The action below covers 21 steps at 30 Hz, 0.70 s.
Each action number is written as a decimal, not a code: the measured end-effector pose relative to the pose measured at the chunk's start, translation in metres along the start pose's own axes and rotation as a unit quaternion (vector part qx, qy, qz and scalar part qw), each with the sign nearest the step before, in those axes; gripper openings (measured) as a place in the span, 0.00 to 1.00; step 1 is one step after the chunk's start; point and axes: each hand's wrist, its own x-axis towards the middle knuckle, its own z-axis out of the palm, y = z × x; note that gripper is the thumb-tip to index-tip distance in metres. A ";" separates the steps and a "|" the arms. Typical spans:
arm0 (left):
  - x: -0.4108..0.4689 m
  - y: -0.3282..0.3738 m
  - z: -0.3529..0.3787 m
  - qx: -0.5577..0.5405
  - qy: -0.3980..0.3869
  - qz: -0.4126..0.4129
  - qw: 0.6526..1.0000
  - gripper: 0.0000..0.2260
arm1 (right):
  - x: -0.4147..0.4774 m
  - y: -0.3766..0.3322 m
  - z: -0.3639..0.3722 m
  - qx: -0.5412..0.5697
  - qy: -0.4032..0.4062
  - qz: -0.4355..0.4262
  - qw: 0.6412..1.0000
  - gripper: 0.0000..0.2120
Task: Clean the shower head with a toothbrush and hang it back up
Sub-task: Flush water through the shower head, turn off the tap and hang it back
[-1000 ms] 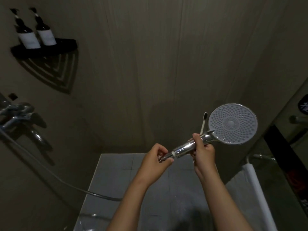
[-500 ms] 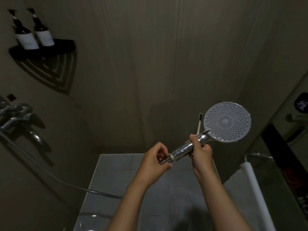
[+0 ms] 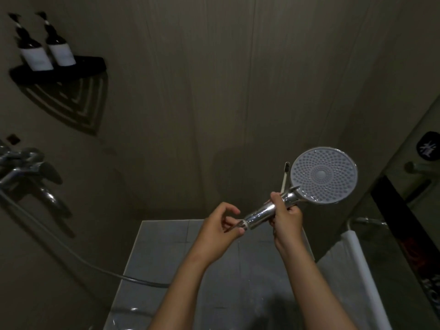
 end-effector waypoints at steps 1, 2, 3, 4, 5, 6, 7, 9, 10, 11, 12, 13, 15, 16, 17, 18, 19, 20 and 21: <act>0.000 0.000 0.001 0.021 0.012 0.017 1.000 0.13 | 0.000 0.000 0.000 0.001 0.002 -0.001 1.000 0.07; 0.000 0.001 0.002 0.042 0.023 0.037 0.998 0.13 | 0.000 0.001 0.000 0.003 0.003 -0.003 1.000 0.07; 0.000 0.001 0.003 0.056 0.032 0.052 0.997 0.14 | 0.000 0.001 0.001 0.002 0.004 -0.003 1.000 0.07; 0.000 0.001 0.004 0.062 0.035 0.057 0.996 0.15 | 0.000 0.002 0.002 0.000 0.003 -0.005 1.000 0.07; 0.000 0.002 0.005 0.060 0.033 0.052 0.996 0.16 | 0.000 0.002 0.002 -0.002 0.002 -0.006 1.000 0.07; 0.000 0.002 0.006 0.057 0.028 0.043 0.997 0.17 | 0.000 0.003 0.003 -0.001 0.002 -0.008 1.000 0.07; 0.000 0.002 0.006 0.057 0.022 0.034 0.998 0.17 | 0.000 0.003 0.003 0.001 0.004 -0.009 1.000 0.07; 0.001 -0.001 0.007 0.074 0.016 0.021 0.997 0.14 | 0.001 0.003 0.002 0.005 0.002 -0.010 1.000 0.06; 0.001 -0.002 0.007 0.080 0.013 0.013 0.997 0.12 | 0.001 0.003 0.002 0.006 -0.001 -0.009 1.000 0.06; 0.002 -0.002 0.007 0.079 0.013 0.003 0.997 0.09 | 0.002 0.003 0.002 0.005 -0.001 -0.008 1.000 0.06; 0.003 -0.002 0.007 0.071 0.015 -0.010 0.997 0.07 | 0.002 0.003 0.001 0.003 0.001 -0.008 1.000 0.06; 0.004 -0.003 0.007 0.058 0.017 -0.022 0.998 0.04 | 0.003 0.003 0.001 0.001 0.003 -0.008 1.000 0.05; 0.006 -0.004 0.006 0.050 0.014 -0.031 0.998 0.03 | 0.003 0.004 0.001 -0.001 0.008 -0.007 1.000 0.05; 0.006 -0.005 0.005 0.048 0.006 -0.028 0.998 0.04 | 0.002 0.004 0.000 -0.004 0.012 -0.008 1.000 0.06; 0.006 -0.007 0.004 0.040 -0.006 -0.023 0.999 0.07 | 0.002 0.005 -0.001 -0.008 0.015 -0.008 1.000 0.06; 0.005 -0.007 0.004 0.027 -0.019 -0.016 0.999 0.10 | 0.001 0.005 -0.001 -0.013 0.017 -0.009 1.000 0.06; 0.003 -0.008 0.004 0.017 -0.029 -0.007 0.999 0.13 | 0.000 0.006 -0.002 -0.017 0.018 -0.010 1.000 0.06; 0.001 -0.007 0.004 0.016 -0.032 0.004 0.999 0.16 | -0.001 0.006 -0.003 -0.021 0.017 -0.010 1.000 0.06; 0.000 -0.006 0.004 0.021 -0.030 0.015 0.999 0.17 | -0.002 0.007 -0.002 -0.023 0.016 -0.009 1.000 0.06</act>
